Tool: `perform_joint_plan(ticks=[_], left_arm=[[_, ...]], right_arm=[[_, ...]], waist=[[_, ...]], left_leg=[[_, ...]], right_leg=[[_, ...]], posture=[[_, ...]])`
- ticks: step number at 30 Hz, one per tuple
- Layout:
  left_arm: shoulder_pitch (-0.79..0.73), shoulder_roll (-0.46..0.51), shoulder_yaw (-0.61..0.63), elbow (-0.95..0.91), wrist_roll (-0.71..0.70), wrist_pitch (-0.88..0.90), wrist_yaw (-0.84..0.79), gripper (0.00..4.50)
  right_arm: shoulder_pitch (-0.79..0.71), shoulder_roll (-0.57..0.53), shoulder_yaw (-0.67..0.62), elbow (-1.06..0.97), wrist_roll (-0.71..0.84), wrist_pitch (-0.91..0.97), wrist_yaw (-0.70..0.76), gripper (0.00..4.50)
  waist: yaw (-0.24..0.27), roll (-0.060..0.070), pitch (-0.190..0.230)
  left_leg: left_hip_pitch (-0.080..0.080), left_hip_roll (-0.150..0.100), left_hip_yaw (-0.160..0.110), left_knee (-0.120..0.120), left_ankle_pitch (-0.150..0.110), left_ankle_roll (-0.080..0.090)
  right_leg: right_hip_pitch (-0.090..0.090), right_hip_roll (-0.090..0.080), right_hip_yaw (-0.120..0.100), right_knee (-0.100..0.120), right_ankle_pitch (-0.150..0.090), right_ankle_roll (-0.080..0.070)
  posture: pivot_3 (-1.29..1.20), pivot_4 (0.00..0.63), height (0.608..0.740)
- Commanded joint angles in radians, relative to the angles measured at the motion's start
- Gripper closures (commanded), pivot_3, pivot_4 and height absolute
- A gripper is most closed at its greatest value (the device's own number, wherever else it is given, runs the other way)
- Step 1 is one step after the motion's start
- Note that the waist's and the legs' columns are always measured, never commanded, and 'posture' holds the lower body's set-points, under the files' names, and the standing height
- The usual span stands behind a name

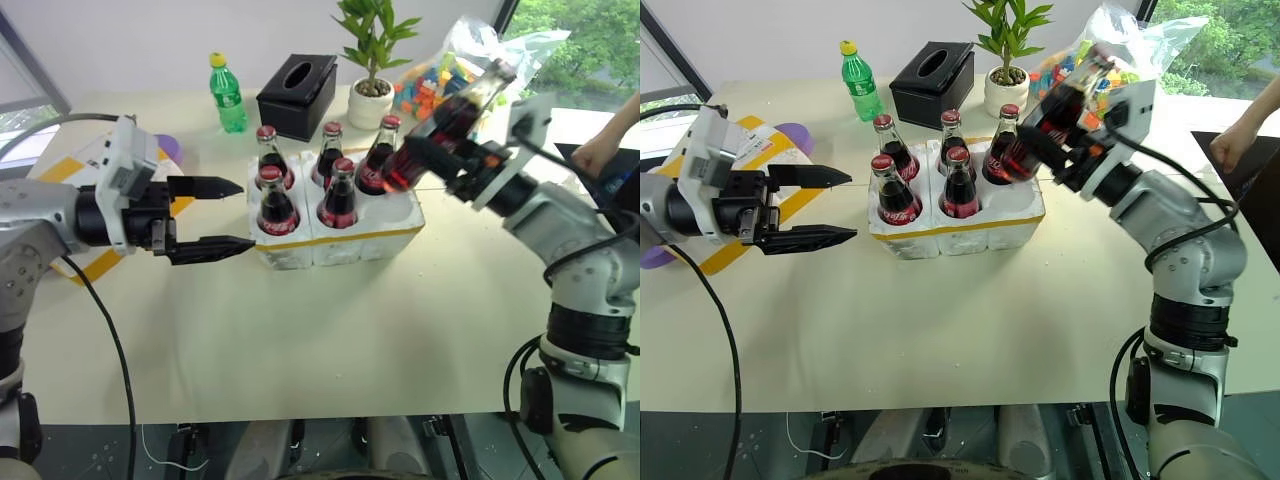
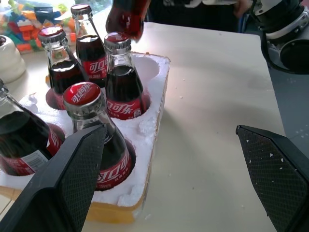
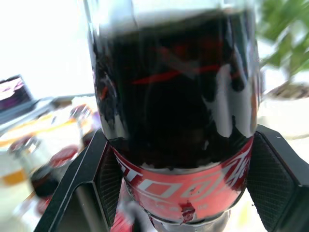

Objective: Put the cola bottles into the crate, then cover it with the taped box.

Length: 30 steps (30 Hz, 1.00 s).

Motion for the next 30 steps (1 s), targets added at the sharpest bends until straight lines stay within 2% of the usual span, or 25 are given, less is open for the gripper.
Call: perform_joint_plan(ticks=[1, 8, 14, 16, 18, 19, 24, 30], left_arm=[[-0.007, 0.003, 0.027, -0.014, 0.001, -0.021, 0.008, 0.0], [-0.009, 0.006, 0.03, -0.015, 0.002, -0.022, 0.019, 0.0], [-0.012, 0.004, 0.022, -0.017, 0.006, -0.027, 0.026, 0.0], [-0.009, 0.003, 0.017, -0.021, 0.01, -0.031, 0.027, 0.0], [-0.005, 0.003, 0.016, -0.026, 0.012, -0.034, 0.029, 0.0], [-0.001, 0.005, 0.017, -0.028, 0.013, -0.035, 0.029, 0.0], [0.047, 0.024, 0.048, -0.052, 0.026, -0.039, 0.046, 0.0], [0.138, 0.067, 0.125, -0.082, 0.074, -0.054, 0.085, 0.0]], right_arm=[[-0.002, -0.019, 0.032, -0.037, -0.03, -0.027, 0.033, 1.65], [0.045, -0.078, 0.15, -0.014, -0.145, -0.081, 0.138, 1.65], [0.009, -0.079, 0.253, 0.079, -0.291, -0.158, 0.173, 1.65], [-0.021, -0.062, 0.262, 0.133, -0.307, -0.16, 0.176, 0.6], [-0.037, -0.053, 0.263, 0.163, -0.321, -0.165, 0.182, 0.05], [-0.039, -0.052, 0.262, 0.166, -0.328, -0.169, 0.184, 0.05], [-0.013, -0.118, 0.175, 0.073, -0.24, -0.095, 0.259, 0.05], [0.069, -0.336, -0.054, -0.135, 0.058, 0.086, 0.458, 0.05]], waist=[[0.0, 0.0, 0.0], [-0.002, 0.0, 0.0], [-0.003, 0.0, 0.0], [-0.003, -0.001, 0.0], [-0.004, -0.001, -0.001], [-0.004, -0.001, -0.001], [0.0, -0.001, -0.001], [0.002, -0.001, 0.0]], left_leg=[[0.0, 0.0, 0.0, 0.0, 0.0, 0.0], [0.0, 0.0, 0.0, 0.0, 0.0, 0.0], [0.0, 0.0, 0.0, 0.0, 0.0, 0.0], [0.0, 0.0, 0.0, 0.0, 0.0, 0.0], [0.001, 0.0, 0.0, 0.0, 0.0, -0.001], [0.001, 0.0, 0.0, 0.0, 0.0, -0.001], [0.002, 0.0, 0.0, 0.0, 0.0, -0.001], [0.001, 0.0, 0.0, -0.001, -0.001, 0.001]], right_leg=[[0.0, 0.0, 0.0, 0.0, 0.0, 0.0], [0.0, 0.0, 0.0, 0.0, 0.0, 0.0], [-0.001, 0.0, 0.0, 0.0, 0.0, 0.0], [0.0, 0.0, 0.0, 0.0, 0.0, 0.0], [0.001, 0.0, 0.0, 0.0, 0.0, 0.0], [0.001, 0.0, 0.0, 0.0, 0.0, 0.0], [0.001, 0.0, 0.0, 0.0, 0.0, 0.0], [0.001, 0.0, 0.0, -0.001, 0.0, 0.0]], posture=[[0.0, 0.15, 0.732], [0.0, 0.15, 0.732], [0.0, 0.15, 0.732], [0.0, 0.15, 0.732], [0.0, 0.15, 0.732], [0.0, 0.15, 0.732], [0.0, 0.15, 0.732], [0.0, 0.15, 0.732]])
